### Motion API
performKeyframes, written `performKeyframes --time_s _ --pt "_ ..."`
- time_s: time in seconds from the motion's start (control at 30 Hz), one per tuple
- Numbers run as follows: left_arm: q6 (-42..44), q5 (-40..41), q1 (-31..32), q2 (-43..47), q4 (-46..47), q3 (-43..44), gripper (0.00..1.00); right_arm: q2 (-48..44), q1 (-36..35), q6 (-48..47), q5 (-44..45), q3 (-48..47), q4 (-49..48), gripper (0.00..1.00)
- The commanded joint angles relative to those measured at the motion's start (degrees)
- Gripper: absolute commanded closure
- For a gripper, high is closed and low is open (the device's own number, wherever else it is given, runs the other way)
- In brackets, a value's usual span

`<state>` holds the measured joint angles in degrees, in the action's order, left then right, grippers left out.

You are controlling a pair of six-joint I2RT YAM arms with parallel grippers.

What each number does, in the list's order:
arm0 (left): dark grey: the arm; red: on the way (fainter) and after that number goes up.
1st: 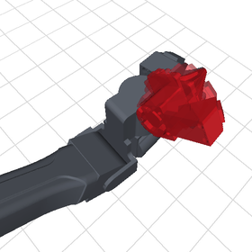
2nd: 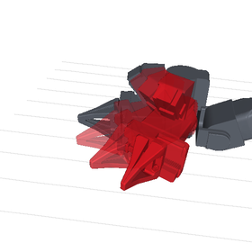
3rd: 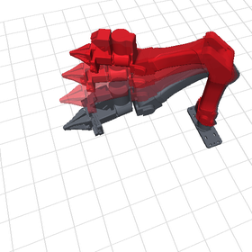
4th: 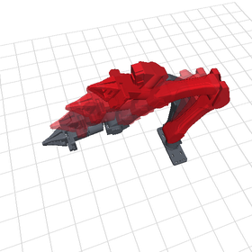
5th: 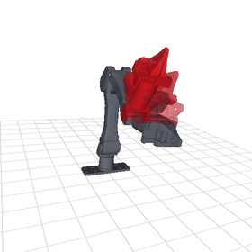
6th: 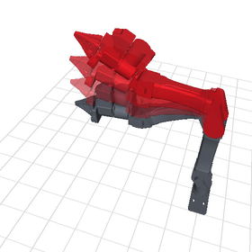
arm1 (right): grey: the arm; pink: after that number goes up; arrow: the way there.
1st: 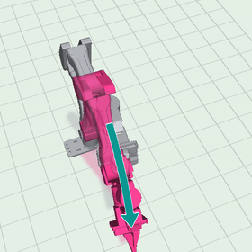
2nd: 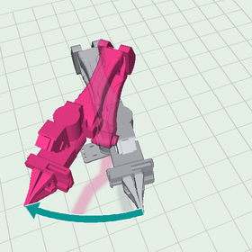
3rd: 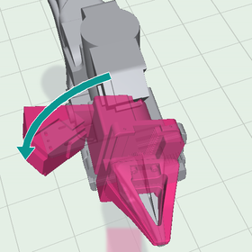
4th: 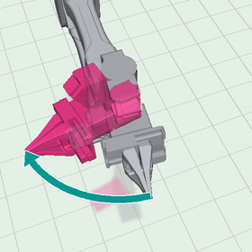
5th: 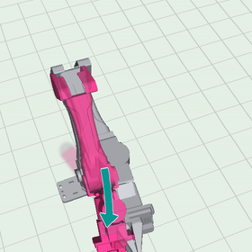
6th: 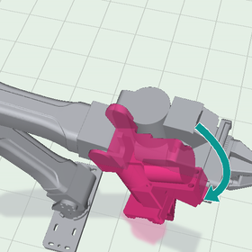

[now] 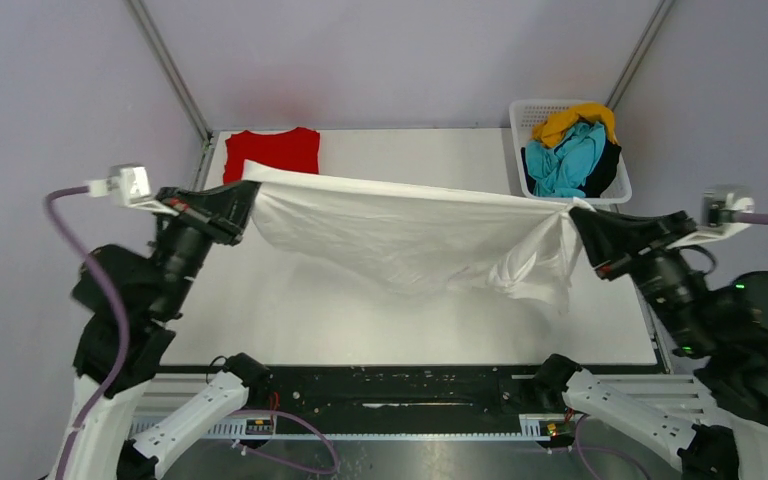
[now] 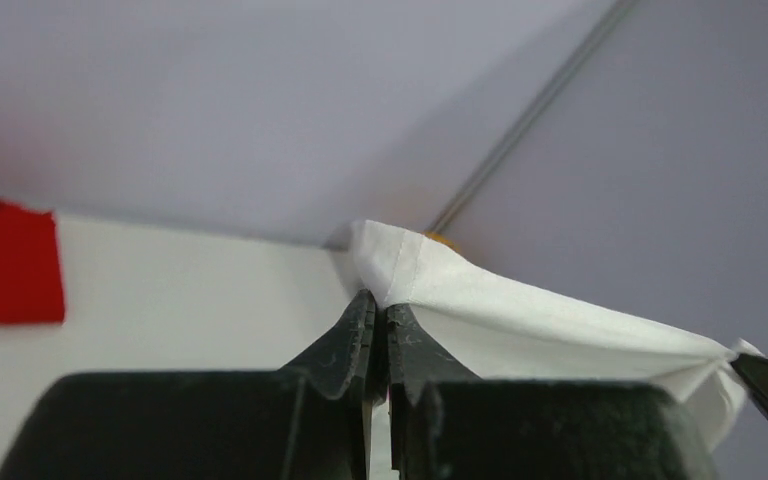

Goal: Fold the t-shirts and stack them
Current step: Flatten out the tshirt

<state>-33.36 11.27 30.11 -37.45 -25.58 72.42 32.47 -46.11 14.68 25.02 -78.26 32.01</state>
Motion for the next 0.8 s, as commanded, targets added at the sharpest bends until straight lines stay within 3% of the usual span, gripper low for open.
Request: performKeyframes --time_s 0.0,0.17,0.4,0.6,0.7,0.77 --pt "4.7 -8.2 -0.5 1.9 4.0 8.7 1.0 4.7 0.4 -7.6 -16.8 -14.7 10.8 0.99" --pt "6.6 -10.8 -0.5 1.0 3.4 16.6 1.0 9.6 0.4 -9.9 -23.4 -29.1 17.1 0.99" --pt "10.1 -1.2 -0.5 -3.5 2.2 19.9 1.0 18.9 0.4 -15.6 -14.5 -37.6 22.4 0.95" --pt "13.8 21.3 -0.5 -14.3 1.4 15.9 1.0 23.7 0.8 -23.1 3.6 -24.3 11.1 0.94" --pt "14.5 28.4 -3.1 -21.7 4.0 9.4 1.0 26.8 6.5 -24.3 -0.6 -12.8 5.7 0.89" --pt "11.9 25.1 -9.3 -27.1 5.8 4.6 1.0 30.3 11.9 -24.2 -6.9 -5.8 -0.4 0.88"
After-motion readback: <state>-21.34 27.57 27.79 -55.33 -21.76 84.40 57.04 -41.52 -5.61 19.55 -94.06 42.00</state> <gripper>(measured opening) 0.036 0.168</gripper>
